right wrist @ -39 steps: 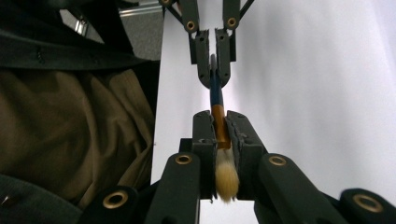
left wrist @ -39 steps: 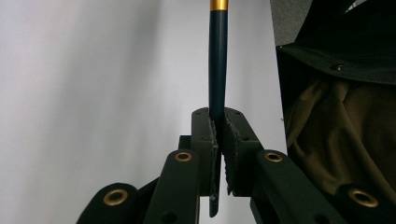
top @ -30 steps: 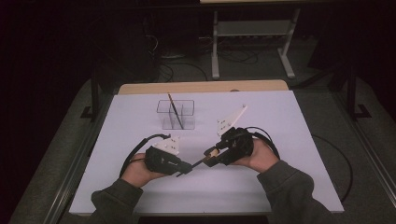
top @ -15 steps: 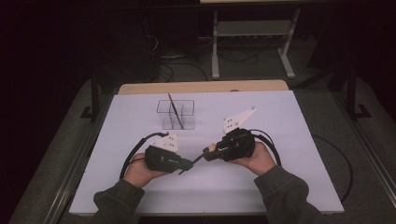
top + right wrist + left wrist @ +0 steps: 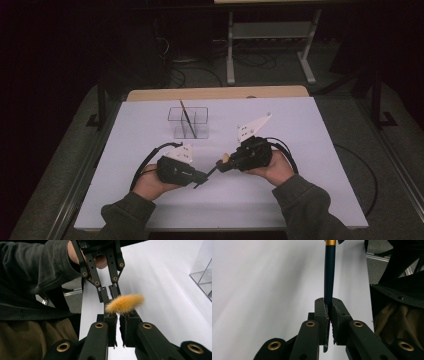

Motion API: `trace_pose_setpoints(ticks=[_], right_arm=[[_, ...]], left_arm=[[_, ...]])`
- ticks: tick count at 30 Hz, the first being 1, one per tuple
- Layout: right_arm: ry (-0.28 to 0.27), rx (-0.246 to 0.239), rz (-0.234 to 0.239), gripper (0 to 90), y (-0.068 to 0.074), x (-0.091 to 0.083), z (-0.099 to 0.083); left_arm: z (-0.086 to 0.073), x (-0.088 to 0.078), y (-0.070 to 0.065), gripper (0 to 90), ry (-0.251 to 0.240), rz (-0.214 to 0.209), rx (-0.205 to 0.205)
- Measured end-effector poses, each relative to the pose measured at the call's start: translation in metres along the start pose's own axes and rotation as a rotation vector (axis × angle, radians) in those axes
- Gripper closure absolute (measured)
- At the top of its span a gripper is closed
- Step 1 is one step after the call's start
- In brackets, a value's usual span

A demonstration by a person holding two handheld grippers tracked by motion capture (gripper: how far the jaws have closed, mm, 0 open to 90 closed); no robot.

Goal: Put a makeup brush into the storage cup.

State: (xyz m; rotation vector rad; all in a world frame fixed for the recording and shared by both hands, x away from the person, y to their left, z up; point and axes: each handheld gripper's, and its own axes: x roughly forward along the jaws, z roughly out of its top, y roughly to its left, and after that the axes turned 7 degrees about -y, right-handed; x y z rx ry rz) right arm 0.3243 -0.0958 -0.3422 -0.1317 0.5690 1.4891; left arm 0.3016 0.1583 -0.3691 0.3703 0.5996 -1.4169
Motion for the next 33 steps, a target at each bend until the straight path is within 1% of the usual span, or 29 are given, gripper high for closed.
trace_pose_setpoints(ticks=[2,4,5,6,7,8,9,10,12,13,14,15,16,17,18,20,21,22,23,24,26,28,29,31,32,33], right_arm=[[0.015,0.002,0.001,83.2,0.001,0.000,0.002],[0.035,-0.011,-0.001,83.2,0.002,0.000,0.004],[0.044,-0.018,-0.006,83.2,0.002,0.000,0.005],[0.051,-0.015,-0.005,83.2,0.003,-0.001,0.006],[0.056,-0.027,-0.006,83.2,0.003,0.000,0.007],[0.064,-0.025,-0.005,83.2,0.003,-0.001,0.008],[0.076,-0.048,-0.008,83.2,0.002,0.000,0.010],[0.080,-0.047,-0.008,83.1,0.003,0.000,0.011],[0.105,-0.043,-0.008,83.1,0.004,0.001,0.013],[0.112,-0.057,-0.004,83.1,0.003,0.002,0.014],[0.121,-0.051,0.000,83.1,0.004,0.002,0.015],[0.129,-0.060,0.000,83.2,0.005,0.003,0.016],[0.131,-0.053,0.001,83.1,0.006,0.003,0.017],[0.132,-0.065,0.001,83.1,0.005,0.003,0.018],[0.130,-0.064,0.006,83.2,0.006,0.004,0.018],[0.130,-0.067,0.004,83.1,0.007,0.004,0.019],[0.125,-0.067,0.003,83.0,0.007,0.004,0.019],[0.108,-0.061,0.006,82.8,0.007,0.004,0.018],[0.087,-0.060,0.012,82.2,0.006,0.003,0.017],[0.078,-0.057,0.011,81.7,0.007,0.002,0.016],[0.042,-0.041,0.008,79.3,0.007,0.001,0.013],[0.022,-0.033,0.000,76.6,0.006,0.001,0.010],[0.016,-0.026,-0.004,75.8,0.006,0.001,0.009],[0.002,-0.029,-0.015,74.8,0.005,0.002,0.007],[0.001,-0.030,-0.017,74.8,0.006,0.002,0.007],[0.002,-0.030,-0.019,74.8,0.006,0.003,0.007]], left_arm=[[0.000,0.001,0.000,79.5,0.008,-0.001,-0.003],[0.001,0.002,0.000,77.1,0.013,-0.004,-0.005],[0.001,0.002,0.000,76.8,0.013,-0.005,-0.003],[0.002,0.002,0.000,76.7,0.013,-0.008,0.001],[0.002,0.002,0.000,76.4,0.014,-0.011,0.000],[0.002,0.003,0.000,76.4,0.019,-0.018,0.000],[0.002,0.003,0.000,76.3,0.021,-0.023,-0.005],[0.003,0.004,0.000,76.3,0.023,-0.024,0.006],[0.003,0.005,-0.001,76.3,0.031,-0.032,-0.001],[0.004,0.006,-0.001,76.5,0.033,-0.031,0.000],[0.004,0.006,-0.001,76.9,0.033,-0.036,0.001],[0.004,0.006,-0.001,78.4,0.033,-0.039,0.001],[0.004,0.007,-0.002,79.7,0.030,-0.039,0.000],[0.004,0.006,-0.002,81.5,0.030,-0.037,0.003],[0.004,0.006,-0.002,83.0,0.026,-0.038,-0.001],[0.004,0.005,-0.002,83.3,0.031,-0.038,0.005],[0.004,0.005,-0.001,83.6,0.027,-0.042,0.001],[0.004,0.005,-0.001,83.9,0.014,-0.046,-0.002],[0.004,0.005,-0.002,84.1,0.010,-0.041,-0.001],[0.003,0.004,-0.002,84.2,0.001,-0.032,-0.004],[0.003,0.003,-0.001,84.4,-0.016,-0.028,-0.013],[0.002,0.002,-0.001,84.4,-0.036,-0.027,-0.033],[0.003,0.002,-0.001,84.4,-0.039,-0.019,-0.037],[0.003,0.002,0.000,84.4,-0.047,-0.016,-0.040],[0.003,0.001,0.001,84.4,-0.044,-0.015,-0.028],[0.004,0.001,0.000,84.4,-0.053,-0.013,-0.039]])
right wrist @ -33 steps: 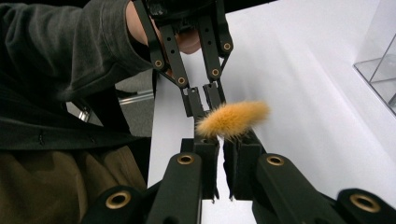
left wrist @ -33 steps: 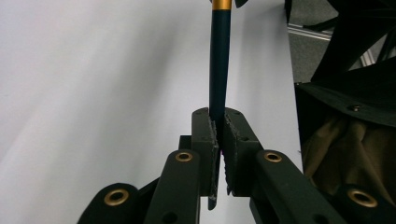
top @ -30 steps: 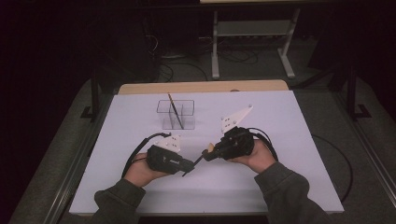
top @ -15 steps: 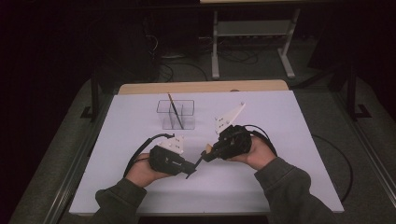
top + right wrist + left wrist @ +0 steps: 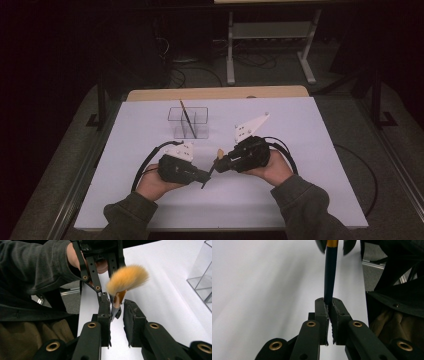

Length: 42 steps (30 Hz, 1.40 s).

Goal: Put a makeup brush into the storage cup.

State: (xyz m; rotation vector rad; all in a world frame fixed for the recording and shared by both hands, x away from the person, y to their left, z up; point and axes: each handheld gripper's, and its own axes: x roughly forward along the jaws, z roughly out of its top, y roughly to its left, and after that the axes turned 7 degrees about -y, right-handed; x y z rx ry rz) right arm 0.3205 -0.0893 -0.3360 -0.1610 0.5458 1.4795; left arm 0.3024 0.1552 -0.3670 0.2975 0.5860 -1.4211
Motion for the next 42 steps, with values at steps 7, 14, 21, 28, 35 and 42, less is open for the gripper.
trace_pose_setpoints(ticks=[7,14,21,28,35,42], right_arm=[[-0.024,-0.011,-0.019,76.1,0.001,0.005,0.001],[-0.055,0.000,-0.018,79.1,0.001,0.006,0.000],[-0.066,-0.003,-0.008,82.3,0.000,0.007,0.001],[-0.034,-0.003,-0.013,82.7,-0.002,0.006,0.002],[0.014,0.015,-0.037,82.7,-0.005,0.000,0.001],[0.060,0.011,-0.070,82.6,-0.008,-0.005,-0.001]], left_arm=[[0.001,0.000,0.000,84.4,-0.012,0.001,-0.002],[0.002,-0.002,0.002,84.3,-0.017,0.008,0.002],[0.002,0.000,0.000,83.8,-0.022,0.001,-0.008],[0.002,-0.002,0.001,75.1,-0.009,0.020,0.001],[-0.001,-0.006,0.001,71.0,-0.004,0.046,-0.004],[-0.007,-0.010,0.001,68.3,0.002,0.077,-0.011]])
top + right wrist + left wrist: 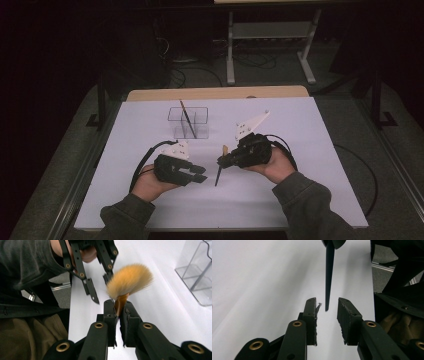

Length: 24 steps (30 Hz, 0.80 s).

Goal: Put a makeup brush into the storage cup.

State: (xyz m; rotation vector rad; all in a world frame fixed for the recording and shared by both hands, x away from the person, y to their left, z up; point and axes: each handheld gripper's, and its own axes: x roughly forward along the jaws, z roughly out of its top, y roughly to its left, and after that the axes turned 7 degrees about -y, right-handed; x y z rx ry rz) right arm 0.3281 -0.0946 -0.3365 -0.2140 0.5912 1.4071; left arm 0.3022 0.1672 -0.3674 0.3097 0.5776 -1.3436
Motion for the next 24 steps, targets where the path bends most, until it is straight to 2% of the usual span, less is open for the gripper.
trace_pose_setpoints(ticks=[6,8,11,14,23,24], right_arm=[[0.030,0.011,-0.022,82.7,-0.006,-0.005,-0.003],[0.034,0.015,-0.029,82.7,-0.007,-0.006,-0.004],[0.046,0.023,-0.037,82.7,-0.009,-0.007,-0.004],[0.060,0.026,-0.044,82.7,-0.012,-0.008,-0.004],[0.090,0.056,-0.052,82.6,-0.018,-0.009,-0.006],[0.098,0.044,-0.054,82.7,-0.019,-0.009,-0.005]], left_arm=[[-0.007,-0.005,0.001,65.9,0.003,0.030,-0.001],[-0.009,-0.006,0.001,64.9,-0.008,0.039,-0.017],[-0.012,-0.009,0.001,63.7,-0.009,0.055,-0.020],[-0.015,-0.010,0.001,63.3,0.002,0.061,-0.022],[-0.027,-0.016,0.002,60.3,-0.006,0.088,-0.036],[-0.028,-0.016,0.002,60.0,-0.006,0.091,-0.036]])
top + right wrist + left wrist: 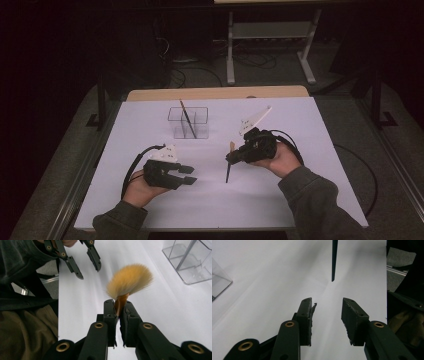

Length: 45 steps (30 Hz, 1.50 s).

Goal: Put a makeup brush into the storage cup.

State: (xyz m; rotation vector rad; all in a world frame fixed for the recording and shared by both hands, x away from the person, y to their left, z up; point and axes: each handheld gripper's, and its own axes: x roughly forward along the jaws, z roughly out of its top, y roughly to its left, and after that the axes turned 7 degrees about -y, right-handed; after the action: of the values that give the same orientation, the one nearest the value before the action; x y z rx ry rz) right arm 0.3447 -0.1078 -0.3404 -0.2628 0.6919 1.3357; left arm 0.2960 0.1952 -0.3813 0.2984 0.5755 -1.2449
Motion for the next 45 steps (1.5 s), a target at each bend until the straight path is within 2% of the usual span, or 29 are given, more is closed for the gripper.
trace_pose_setpoints(ticks=[1,8,16,28,30,32,33,34,37,42,45], right_arm=[[0.002,0.007,0.000,82.6,0.000,0.000,0.001],[0.010,0.000,-0.012,82.6,-0.004,-0.003,0.005],[0.022,0.019,-0.021,82.7,-0.010,-0.006,0.004],[0.043,0.020,-0.054,82.7,-0.019,-0.006,0.007],[0.048,0.034,-0.058,82.7,-0.019,-0.007,0.008],[0.048,0.021,-0.063,82.7,-0.021,-0.007,0.009],[0.050,0.037,-0.066,82.7,-0.020,-0.008,0.010],[0.048,0.026,-0.069,82.7,-0.022,-0.008,0.011],[0.052,0.032,-0.068,82.7,-0.025,-0.007,0.013],[0.056,0.025,-0.073,82.6,-0.028,-0.005,0.020],[0.059,0.038,-0.073,82.6,-0.030,-0.004,0.023]], left_arm=[[-0.002,0.000,0.000,59.8,-0.005,0.002,-0.009],[-0.006,-0.006,0.000,57.3,0.008,0.030,-0.004],[-0.012,-0.015,0.000,52.6,-0.007,0.061,-0.021],[-0.022,-0.022,0.002,46.2,-0.001,0.104,-0.036],[-0.023,-0.023,0.003,45.2,0.012,0.117,-0.026],[-0.025,-0.023,0.003,44.4,0.007,0.123,-0.031],[-0.025,-0.024,0.003,44.1,0.006,0.128,-0.036],[-0.025,-0.025,0.004,43.7,0.005,0.132,-0.031],[-0.024,-0.027,0.004,43.0,-0.013,0.141,-0.043],[-0.027,-0.027,0.007,41.0,-0.001,0.147,-0.045],[-0.028,-0.027,0.008,38.8,0.008,0.151,-0.053]])
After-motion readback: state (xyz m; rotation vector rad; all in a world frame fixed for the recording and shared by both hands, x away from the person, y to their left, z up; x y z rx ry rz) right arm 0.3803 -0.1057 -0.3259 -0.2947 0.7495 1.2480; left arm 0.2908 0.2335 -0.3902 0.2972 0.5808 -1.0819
